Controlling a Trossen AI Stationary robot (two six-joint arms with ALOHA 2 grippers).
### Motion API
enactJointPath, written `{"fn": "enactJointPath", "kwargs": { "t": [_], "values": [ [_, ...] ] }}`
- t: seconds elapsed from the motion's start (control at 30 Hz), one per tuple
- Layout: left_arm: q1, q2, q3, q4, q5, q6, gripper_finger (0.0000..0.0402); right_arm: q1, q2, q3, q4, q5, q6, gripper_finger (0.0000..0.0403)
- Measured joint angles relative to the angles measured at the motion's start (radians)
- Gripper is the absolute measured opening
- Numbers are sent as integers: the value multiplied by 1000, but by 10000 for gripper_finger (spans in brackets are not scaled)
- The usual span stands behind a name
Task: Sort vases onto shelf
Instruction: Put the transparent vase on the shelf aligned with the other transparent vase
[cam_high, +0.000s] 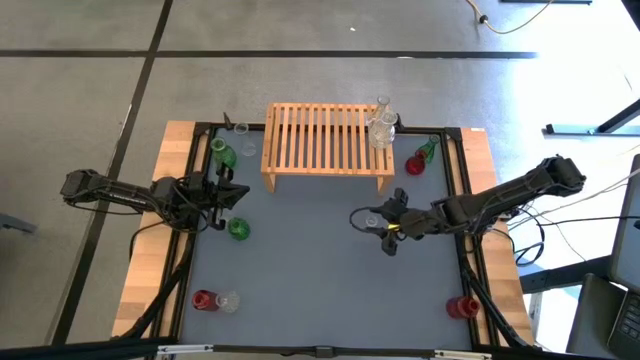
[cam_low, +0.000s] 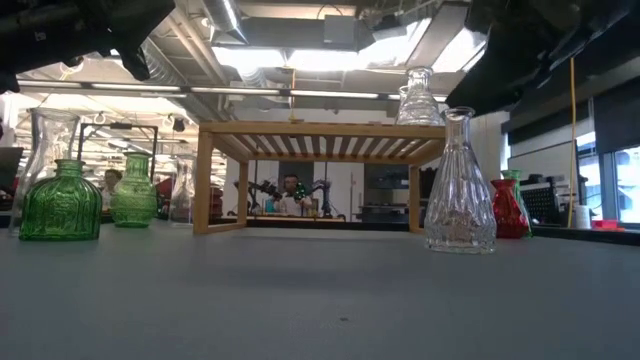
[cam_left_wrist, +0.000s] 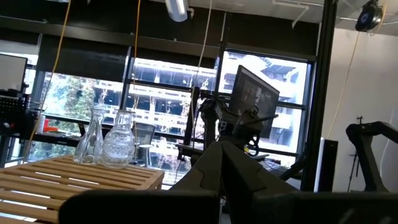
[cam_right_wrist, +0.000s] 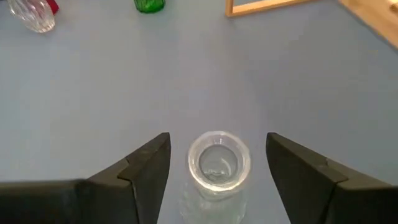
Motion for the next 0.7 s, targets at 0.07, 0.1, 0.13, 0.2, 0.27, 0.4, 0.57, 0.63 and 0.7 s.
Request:
{"fn": "enactJointPath", "kwargs": {
  "t": [0.07,0.1,0.13,0.2,0.27,0.4,0.57,0.63,0.7],
  "values": [
    [0,0,0,0,0,0,2,0,22,0,4,0,0,250],
    [0,0,0,0,0,0,2,0,35,0,5,0,0,250],
    [0,0,0,0,0,0,2,0,45,0,4,0,1,250],
    [0,0,0,0,0,0,2,0,63,0,5,0,2,250],
    [0,0,0,0,0,0,2,0,79,0,7,0,2,250],
    [0,0,0,0,-1,2,2,0,103,0,7,0,3,250],
    [0,0,0,0,-3,3,2,0,116,0,8,0,3,226],
    [0,0,0,0,-4,3,2,0,116,0,9,0,3,205],
    [0,0,0,0,-4,3,2,0,116,0,8,0,3,180]
  ]
}}
